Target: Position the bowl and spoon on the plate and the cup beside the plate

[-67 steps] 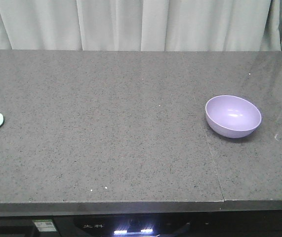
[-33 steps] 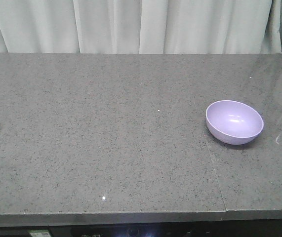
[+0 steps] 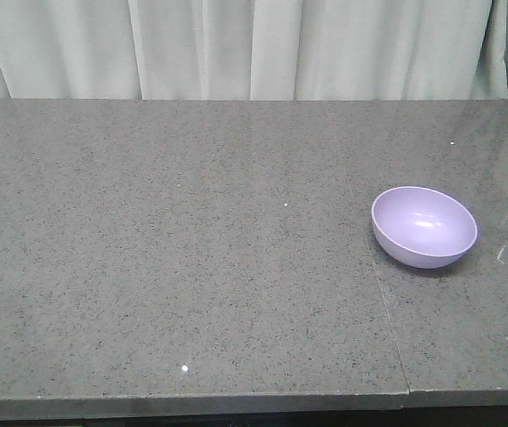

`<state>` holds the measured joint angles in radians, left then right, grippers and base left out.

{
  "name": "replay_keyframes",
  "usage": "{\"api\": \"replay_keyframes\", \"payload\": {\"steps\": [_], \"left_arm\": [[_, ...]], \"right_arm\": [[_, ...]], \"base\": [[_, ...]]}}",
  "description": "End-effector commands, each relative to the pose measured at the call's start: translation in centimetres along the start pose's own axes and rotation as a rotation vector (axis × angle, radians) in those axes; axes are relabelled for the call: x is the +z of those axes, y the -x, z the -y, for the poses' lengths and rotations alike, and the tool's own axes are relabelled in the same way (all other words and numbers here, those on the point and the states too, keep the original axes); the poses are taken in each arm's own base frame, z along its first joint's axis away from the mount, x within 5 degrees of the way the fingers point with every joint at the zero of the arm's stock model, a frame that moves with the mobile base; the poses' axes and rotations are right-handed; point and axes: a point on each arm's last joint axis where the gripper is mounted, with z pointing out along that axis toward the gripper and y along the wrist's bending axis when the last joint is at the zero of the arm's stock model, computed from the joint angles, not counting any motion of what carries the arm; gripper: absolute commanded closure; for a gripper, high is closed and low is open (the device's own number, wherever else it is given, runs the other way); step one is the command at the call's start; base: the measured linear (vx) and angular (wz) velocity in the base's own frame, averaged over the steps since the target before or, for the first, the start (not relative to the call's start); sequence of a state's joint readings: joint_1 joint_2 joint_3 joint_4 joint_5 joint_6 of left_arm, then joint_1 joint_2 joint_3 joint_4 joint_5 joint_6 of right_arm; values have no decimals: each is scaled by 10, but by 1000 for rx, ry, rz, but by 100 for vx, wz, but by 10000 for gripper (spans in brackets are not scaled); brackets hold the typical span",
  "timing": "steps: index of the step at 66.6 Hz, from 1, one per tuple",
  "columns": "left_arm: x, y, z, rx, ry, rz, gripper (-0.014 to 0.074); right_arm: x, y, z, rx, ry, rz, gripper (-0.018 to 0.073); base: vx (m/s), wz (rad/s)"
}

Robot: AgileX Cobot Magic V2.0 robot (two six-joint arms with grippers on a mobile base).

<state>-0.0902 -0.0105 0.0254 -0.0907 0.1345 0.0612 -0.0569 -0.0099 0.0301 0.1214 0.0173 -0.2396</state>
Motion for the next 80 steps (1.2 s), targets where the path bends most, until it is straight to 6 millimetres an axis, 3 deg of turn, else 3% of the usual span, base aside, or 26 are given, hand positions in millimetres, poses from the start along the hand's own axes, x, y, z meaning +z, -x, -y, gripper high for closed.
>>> {"api": "replay_keyframes", "payload": {"steps": [1, 80], "left_arm": [[0, -2, -1, -17, 3, 63, 602], [0, -2, -1, -17, 3, 63, 602]], "right_arm": [[-1, 2, 1, -8, -23, 66, 564], [-1, 2, 1, -8, -23, 66, 564]], "base": [[2, 0], [1, 0]]}}
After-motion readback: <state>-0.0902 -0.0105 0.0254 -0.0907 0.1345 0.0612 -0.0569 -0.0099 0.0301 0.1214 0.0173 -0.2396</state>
